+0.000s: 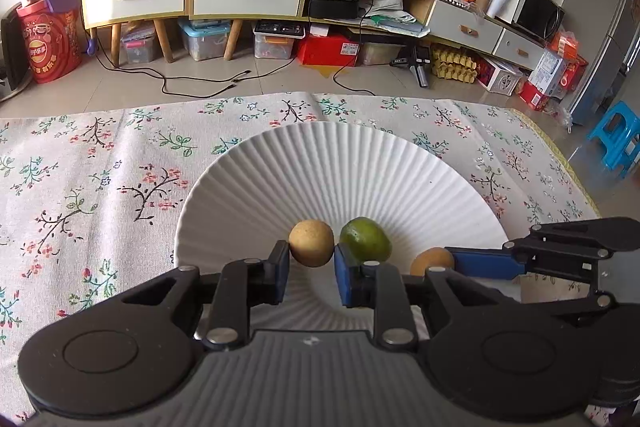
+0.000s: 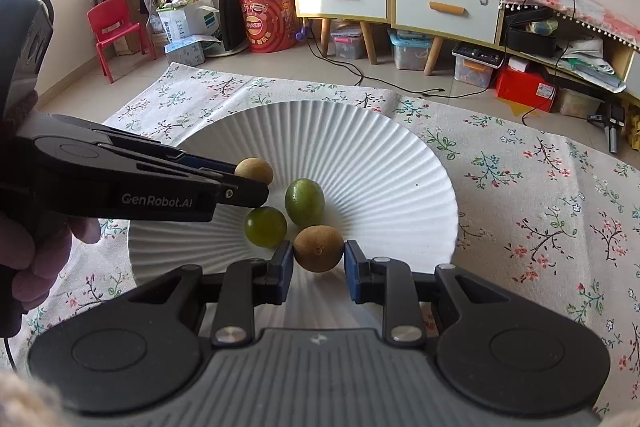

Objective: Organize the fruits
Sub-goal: 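Carry both brown kiwis into the white bowl and open both tools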

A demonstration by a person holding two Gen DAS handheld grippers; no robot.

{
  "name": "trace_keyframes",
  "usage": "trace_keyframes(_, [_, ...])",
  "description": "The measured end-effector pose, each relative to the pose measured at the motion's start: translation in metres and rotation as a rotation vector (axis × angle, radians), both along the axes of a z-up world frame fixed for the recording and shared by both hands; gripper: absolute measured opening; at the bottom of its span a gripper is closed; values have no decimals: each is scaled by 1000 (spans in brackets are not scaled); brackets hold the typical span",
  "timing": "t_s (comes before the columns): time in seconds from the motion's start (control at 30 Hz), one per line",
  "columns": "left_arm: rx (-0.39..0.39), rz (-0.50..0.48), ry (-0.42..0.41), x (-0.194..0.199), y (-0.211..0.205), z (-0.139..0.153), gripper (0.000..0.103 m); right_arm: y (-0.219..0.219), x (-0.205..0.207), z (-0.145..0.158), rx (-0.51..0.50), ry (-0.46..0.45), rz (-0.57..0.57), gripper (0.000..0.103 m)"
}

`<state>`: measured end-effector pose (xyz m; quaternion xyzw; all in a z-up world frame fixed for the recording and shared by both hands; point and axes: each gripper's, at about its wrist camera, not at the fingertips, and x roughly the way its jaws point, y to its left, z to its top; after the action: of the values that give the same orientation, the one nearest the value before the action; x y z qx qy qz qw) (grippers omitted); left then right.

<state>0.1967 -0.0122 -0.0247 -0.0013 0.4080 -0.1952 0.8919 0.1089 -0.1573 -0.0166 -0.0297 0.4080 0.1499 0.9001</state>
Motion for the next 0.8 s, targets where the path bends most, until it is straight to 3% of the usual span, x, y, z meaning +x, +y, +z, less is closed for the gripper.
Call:
trace_keyframes(0.4, [-6, -8, -3, 1, -1, -1, 19, 2, 4, -2, -12, -3, 9, 26])
trace_keyframes(0.47, [-9, -7, -6, 0, -1, -1, 21, 3, 4, -1, -11, -3, 8, 32])
trace_keyframes(0.57, [-11, -10, -14, -4, -1, 1, 30, 1, 1, 2, 0, -11, 5, 44])
trace_keyframes(0.63, [-8, -17, -25, -10, -1, 4, 42, -1, -3, 5, 3, -20, 4, 49])
trace_keyframes(0.8, [-18, -21, -39, -24, 1, 13, 57, -6, -14, 14, 0, -37, -2, 60])
